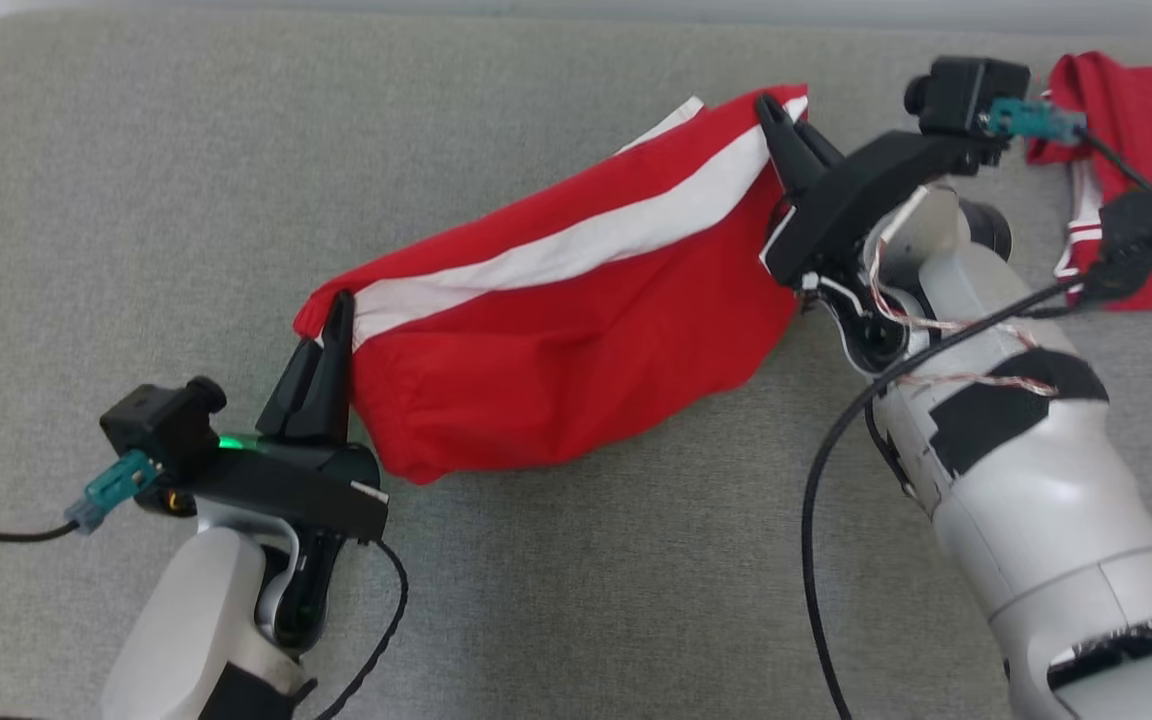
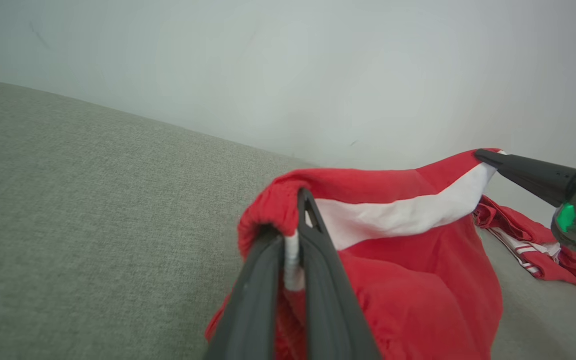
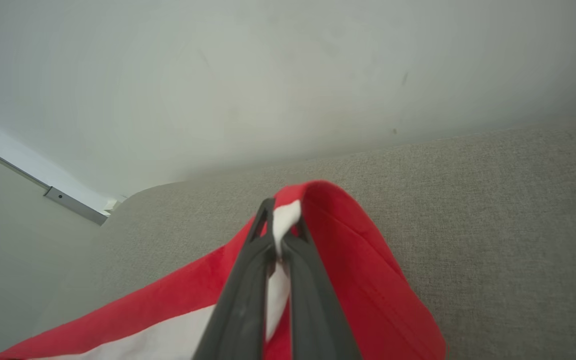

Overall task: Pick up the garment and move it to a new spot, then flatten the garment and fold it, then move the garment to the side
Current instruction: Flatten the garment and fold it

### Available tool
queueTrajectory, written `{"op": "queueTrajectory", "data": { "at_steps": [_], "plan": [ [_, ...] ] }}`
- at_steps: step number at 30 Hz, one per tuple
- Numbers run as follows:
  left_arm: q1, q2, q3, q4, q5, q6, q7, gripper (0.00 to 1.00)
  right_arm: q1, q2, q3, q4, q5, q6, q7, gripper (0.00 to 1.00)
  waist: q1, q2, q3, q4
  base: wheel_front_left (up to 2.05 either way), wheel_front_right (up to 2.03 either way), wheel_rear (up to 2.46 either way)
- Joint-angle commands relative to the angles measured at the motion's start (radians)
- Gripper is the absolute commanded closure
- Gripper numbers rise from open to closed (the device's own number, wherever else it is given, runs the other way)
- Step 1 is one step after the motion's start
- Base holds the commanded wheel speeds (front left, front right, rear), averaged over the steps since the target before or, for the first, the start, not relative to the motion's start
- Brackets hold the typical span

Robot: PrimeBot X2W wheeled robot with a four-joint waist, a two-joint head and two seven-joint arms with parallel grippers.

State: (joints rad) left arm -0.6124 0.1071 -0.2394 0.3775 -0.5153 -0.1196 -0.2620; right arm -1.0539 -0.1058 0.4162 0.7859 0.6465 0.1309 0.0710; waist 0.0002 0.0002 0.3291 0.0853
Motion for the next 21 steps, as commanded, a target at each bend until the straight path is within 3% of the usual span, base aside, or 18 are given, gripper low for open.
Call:
{"op": "queueTrajectory", "data": {
  "at_steps": [1,15,16,17,18,19,20,21],
  "plan": [
    [-0.018,-0.006,0.004,0.012,0.009,-0.003,-0.004,1.0,-0.034,0.004,0.011,0.035,-0.007,0.0,-0.016,1.0,-0.0002,-0.0002,0.028,0.019,0.0,0.0,0.0],
    [-0.099,-0.045,-0.031,0.044,0.024,-0.01,-0.004,1.0,-0.228,0.016,0.057,0.325,-0.011,0.0,-0.122,1.0,-0.0002,-0.0002,0.109,0.078,0.0,0.0,0.0],
    [-0.103,-0.046,-0.032,0.044,0.021,-0.01,-0.004,1.0,-0.237,0.018,0.06,0.338,-0.011,0.0,-0.131,0.94,-0.0002,-0.0002,0.11,0.08,0.0,0.0,0.0],
    [-0.105,-0.047,-0.035,0.044,0.019,-0.01,-0.004,1.0,-0.243,0.019,0.063,0.352,-0.011,0.0,-0.14,0.67,-0.0002,-0.0002,0.112,0.082,0.0,0.0,0.0],
    [-0.106,-0.048,-0.037,0.046,0.018,-0.01,-0.004,1.0,-0.248,0.021,0.067,0.364,-0.011,0.0,-0.147,0.33,-0.0002,-0.0002,0.113,0.083,0.0,0.0,0.0],
    [-0.105,-0.049,-0.04,0.049,0.018,-0.01,-0.004,0.77,-0.251,0.022,0.066,0.375,-0.005,0.0,-0.155,0.0,-0.0002,-0.0002,0.113,0.084,0.0,0.0,0.0],
    [-0.104,-0.049,-0.041,0.051,0.019,-0.01,-0.004,0.54,-0.253,0.024,0.069,0.384,-0.002,0.0,-0.162,0.0,-0.0002,-0.0002,0.113,0.084,0.0,0.0,0.0],
    [-0.103,-0.049,-0.04,0.052,0.021,-0.01,-0.004,0.02,-0.253,0.026,0.073,0.39,0.002,0.0,-0.169,0.0,-0.0002,-0.0002,0.111,0.083,0.0,0.0,0.0]
  ]
}}
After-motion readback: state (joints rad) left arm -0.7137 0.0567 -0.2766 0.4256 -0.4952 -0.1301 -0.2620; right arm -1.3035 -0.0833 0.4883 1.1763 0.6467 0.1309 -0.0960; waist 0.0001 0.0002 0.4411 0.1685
